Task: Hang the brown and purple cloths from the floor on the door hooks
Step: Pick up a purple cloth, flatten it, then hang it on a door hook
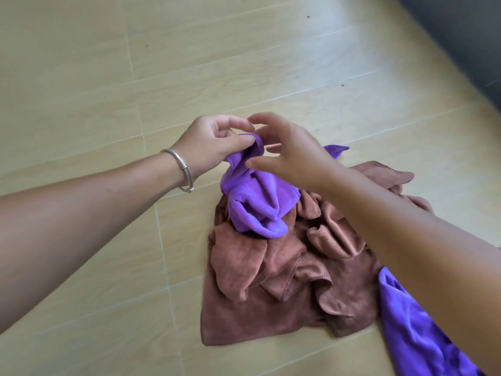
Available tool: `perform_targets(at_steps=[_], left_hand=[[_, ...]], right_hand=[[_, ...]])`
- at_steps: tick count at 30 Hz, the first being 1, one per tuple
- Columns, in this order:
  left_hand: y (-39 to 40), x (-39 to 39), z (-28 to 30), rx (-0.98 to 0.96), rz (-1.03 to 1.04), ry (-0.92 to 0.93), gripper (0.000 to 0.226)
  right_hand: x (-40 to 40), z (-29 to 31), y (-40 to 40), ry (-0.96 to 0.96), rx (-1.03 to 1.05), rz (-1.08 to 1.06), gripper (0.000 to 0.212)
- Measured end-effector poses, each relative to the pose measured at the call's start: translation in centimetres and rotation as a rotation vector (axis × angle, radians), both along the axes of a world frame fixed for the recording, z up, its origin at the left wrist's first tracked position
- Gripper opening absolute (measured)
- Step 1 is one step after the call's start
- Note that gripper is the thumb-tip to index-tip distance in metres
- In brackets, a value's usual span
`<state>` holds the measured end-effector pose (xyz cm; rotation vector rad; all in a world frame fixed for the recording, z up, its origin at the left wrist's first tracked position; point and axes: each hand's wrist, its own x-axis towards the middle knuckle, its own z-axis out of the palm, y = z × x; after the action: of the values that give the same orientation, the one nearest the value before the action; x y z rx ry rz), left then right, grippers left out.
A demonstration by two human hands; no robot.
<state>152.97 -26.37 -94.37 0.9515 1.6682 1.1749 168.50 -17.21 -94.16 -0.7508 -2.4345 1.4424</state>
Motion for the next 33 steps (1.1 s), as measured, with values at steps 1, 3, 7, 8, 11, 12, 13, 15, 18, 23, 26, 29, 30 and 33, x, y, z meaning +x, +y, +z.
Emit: perform_targets(at_steps=[1,3,7,8,11,12,13,15,18,23,26,29,30,33], left_hand=[[-0.1,0.0,0.0,0.010,0.017,-0.037,0.017],[-0.4,0.1,-0.1,0.020,0.043,-0.107,0.031],[-0.6,0.9,-0.5,0.021,0.001,-0.150,0.037],[-0.5,1.1,-0.6,0.027,0.000,-0.152,0.038],[-0.3,1.4,-1.0,0.064,0.036,-0.150,0.040],[-0.3,1.4,-1.2,0.071,0.030,-0.116,0.040],[-0.3,1.5,-1.4,0.067,0.008,-0.056,0.040],[-0.5,1.6,-2.0,0.020,-0.082,0.129,0.041],[-0.4,1.9,-2.7,-0.032,-0.128,0.302,0.025],[1.0,3.7,-2.3,0.027,-0.053,0.527,0.021],[2.4,3.7,-0.7,0.058,0.034,0.604,0.026],[3.8,1.9,2.2,0.110,0.137,0.604,0.031],[4.2,1.1,3.3,0.119,0.158,0.626,0.030],[4.8,-0.6,6.6,0.117,0.173,0.678,0.026]], right_hand=[[0.1,-0.1,0.1,-0.004,0.002,-0.033,0.065],[0.5,-0.3,0.1,-0.029,0.024,-0.028,0.055],[0.7,-0.8,-0.2,-0.040,0.116,-0.008,0.028],[0.7,-1.0,-0.1,-0.020,0.118,-0.038,0.020],[1.3,-1.1,0.1,0.060,-0.096,-0.166,0.008],[1.6,-0.9,0.2,0.090,-0.177,-0.220,0.011],[1.8,-0.7,0.4,0.134,-0.232,-0.277,0.012],[2.0,0.2,0.7,0.254,-0.316,-0.380,0.014],[2.2,2.1,1.3,0.397,-0.388,-0.441,0.020],[2.6,6.4,1.9,0.411,-0.247,-0.394,0.021],[2.4,9.3,2.8,0.394,-0.137,-0.418,0.020],[2.5,12.8,4.0,0.448,-0.079,-0.521,0.019],[2.5,13.9,4.3,0.464,-0.061,-0.541,0.019],[2.4,17.3,4.6,0.504,-0.017,-0.548,0.018]])
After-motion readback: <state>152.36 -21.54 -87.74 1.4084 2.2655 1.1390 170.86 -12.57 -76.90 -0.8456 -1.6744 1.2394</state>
